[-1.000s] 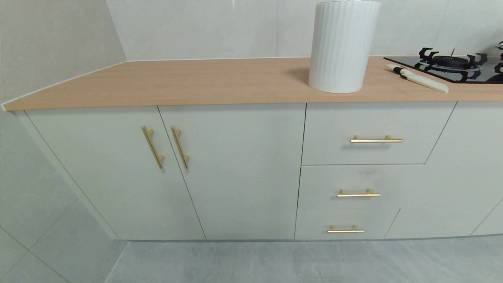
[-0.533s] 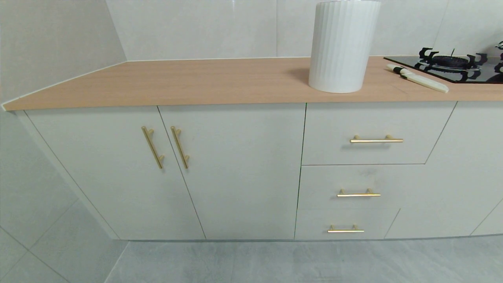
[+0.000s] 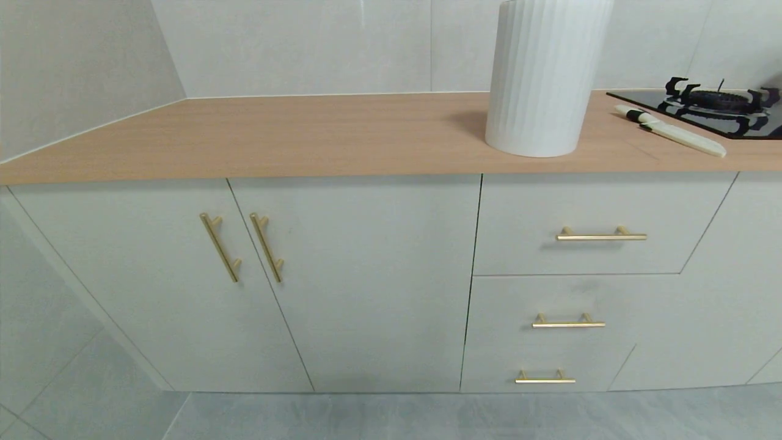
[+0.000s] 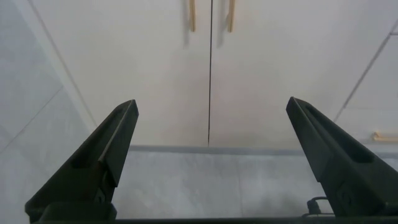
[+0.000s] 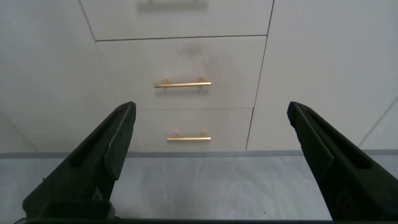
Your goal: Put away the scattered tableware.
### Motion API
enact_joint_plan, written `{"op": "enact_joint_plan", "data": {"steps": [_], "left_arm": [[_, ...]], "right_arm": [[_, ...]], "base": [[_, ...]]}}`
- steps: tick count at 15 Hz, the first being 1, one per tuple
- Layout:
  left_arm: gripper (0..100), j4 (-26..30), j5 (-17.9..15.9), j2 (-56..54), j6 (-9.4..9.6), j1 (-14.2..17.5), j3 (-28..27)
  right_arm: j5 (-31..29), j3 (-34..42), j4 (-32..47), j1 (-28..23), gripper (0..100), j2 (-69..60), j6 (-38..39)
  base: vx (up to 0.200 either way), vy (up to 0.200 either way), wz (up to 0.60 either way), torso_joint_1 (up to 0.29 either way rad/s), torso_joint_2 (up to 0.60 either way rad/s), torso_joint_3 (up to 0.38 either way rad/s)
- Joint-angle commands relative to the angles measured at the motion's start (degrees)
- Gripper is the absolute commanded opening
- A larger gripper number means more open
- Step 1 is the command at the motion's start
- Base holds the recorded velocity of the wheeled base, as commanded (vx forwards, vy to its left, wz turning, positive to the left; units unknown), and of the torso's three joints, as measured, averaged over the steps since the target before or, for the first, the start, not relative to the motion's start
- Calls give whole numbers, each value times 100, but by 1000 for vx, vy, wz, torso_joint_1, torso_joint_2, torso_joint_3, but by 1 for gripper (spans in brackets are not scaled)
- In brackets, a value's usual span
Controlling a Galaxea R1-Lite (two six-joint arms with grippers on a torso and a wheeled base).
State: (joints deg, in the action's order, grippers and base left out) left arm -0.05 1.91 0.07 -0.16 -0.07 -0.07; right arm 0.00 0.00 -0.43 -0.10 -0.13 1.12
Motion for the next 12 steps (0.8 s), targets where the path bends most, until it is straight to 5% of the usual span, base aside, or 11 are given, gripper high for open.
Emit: {"op": "enact_joint_plan", "data": {"steps": [1,5,12], "left_arm": [[100,-4,2,1,-2,-1,-1],[100,-4,2,1,-2,7,-1],[100,-4,2,1,-2,7,-1]], "right_arm": [[0,0,-1,1,100,13,2],[0,0,-1,1,100,13,2],[0,0,-1,1,100,13,2]], "base": [[200,0,0,2,-2,-2],[200,0,0,0,5,1],[0,0,-86,2,1,-1]]}}
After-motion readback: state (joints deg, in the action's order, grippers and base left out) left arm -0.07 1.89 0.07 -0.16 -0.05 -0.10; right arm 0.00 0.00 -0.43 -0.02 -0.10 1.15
